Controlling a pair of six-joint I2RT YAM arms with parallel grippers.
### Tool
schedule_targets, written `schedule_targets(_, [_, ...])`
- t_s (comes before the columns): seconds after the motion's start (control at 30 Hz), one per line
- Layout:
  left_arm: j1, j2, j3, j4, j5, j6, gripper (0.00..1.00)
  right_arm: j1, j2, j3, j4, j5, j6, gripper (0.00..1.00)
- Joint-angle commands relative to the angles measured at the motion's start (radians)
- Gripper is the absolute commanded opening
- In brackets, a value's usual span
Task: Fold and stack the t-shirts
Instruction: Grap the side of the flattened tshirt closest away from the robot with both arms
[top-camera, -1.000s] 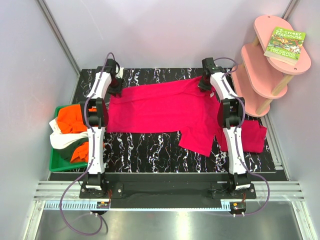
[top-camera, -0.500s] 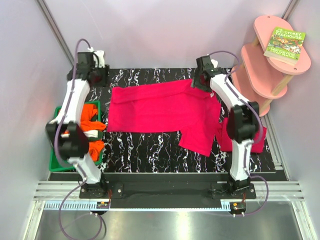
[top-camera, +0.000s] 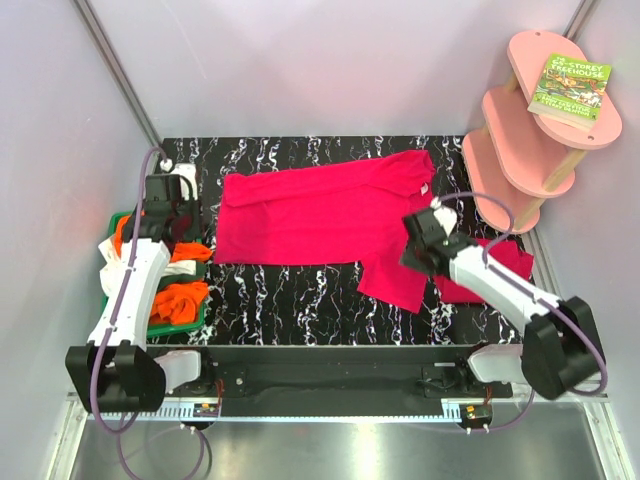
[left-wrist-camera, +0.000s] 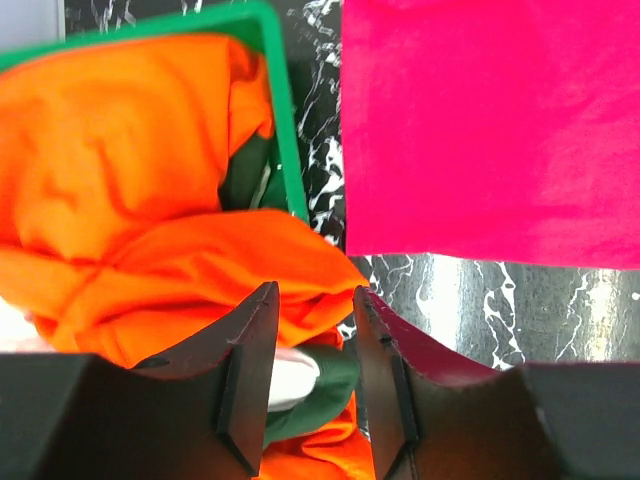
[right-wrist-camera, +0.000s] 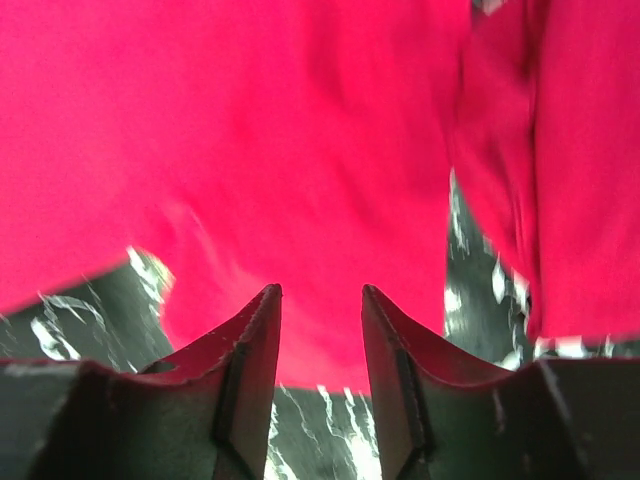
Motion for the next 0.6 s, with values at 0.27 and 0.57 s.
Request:
schedule_targets(0.27, [0.005, -0.045, -0.068, -0.008, 0.154, 0.001, 0.46, 0.275, -0.089, -0.1, -0.211, 0.234, 0.46, 0.5])
schedule_targets(0.57, [0.003, -0.027, -0.084, 0.0, 0.191, 0.004, 0.49, 0.385, 0.012, -0.087, -0.43, 0.328, 0.774, 0.54])
